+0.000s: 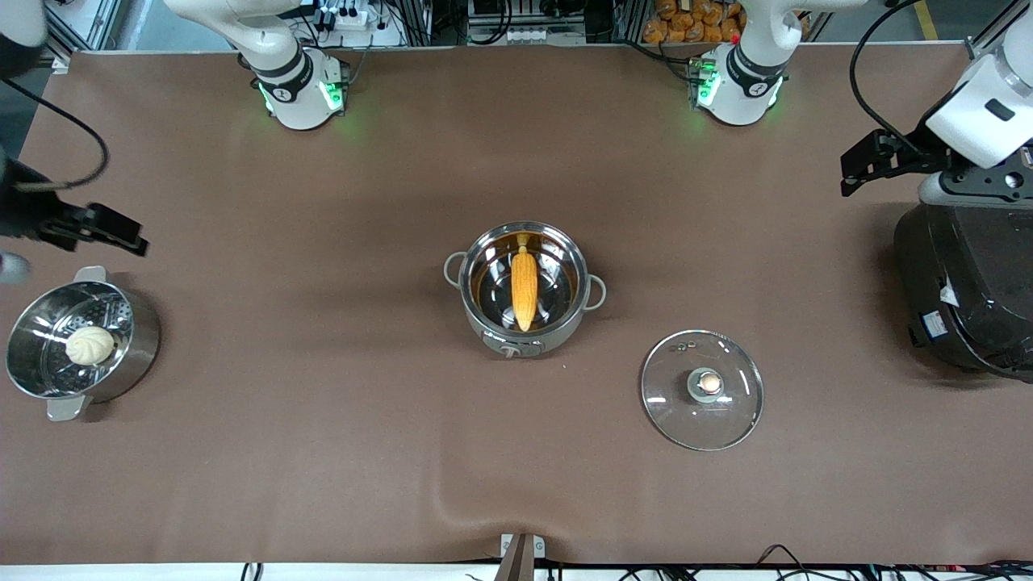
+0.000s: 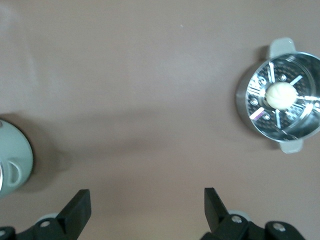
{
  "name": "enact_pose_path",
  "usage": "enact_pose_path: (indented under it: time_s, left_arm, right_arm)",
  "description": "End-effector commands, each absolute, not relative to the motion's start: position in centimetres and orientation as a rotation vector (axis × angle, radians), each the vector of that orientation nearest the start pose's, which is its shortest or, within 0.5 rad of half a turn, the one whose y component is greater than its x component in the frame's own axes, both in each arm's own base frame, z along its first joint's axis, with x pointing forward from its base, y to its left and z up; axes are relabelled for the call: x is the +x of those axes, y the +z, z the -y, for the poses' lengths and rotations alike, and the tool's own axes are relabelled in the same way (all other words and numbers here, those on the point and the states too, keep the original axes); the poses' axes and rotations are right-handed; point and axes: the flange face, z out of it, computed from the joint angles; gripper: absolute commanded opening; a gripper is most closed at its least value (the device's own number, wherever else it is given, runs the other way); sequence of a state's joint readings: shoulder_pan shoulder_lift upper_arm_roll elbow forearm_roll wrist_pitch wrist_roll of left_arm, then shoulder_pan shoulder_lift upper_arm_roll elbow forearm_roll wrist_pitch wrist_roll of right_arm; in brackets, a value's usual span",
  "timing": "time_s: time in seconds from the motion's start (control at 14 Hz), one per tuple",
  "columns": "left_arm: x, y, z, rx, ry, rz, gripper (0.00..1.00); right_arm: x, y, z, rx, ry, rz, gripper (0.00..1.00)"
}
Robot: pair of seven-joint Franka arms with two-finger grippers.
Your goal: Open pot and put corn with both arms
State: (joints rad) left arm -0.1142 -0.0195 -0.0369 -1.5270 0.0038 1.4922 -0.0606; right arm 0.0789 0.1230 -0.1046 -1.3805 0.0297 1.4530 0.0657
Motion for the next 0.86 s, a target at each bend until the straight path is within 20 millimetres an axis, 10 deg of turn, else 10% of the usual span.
enact_pose_path:
  time_s: [0.0,0.79]
  left_arm:
    - [53.7,65.3,7.7,-3.158,0.040,-0.144,1.00]
    - [53.7,65.3,7.3,-3.161,0.040,-0.139,1.00]
  right_arm:
    - [55.3,65.6,1.3,-3.138,0.098,-0.119,1.00]
    - [54.3,66.2,2.9,-3.152,0.090,-0.077,1.00]
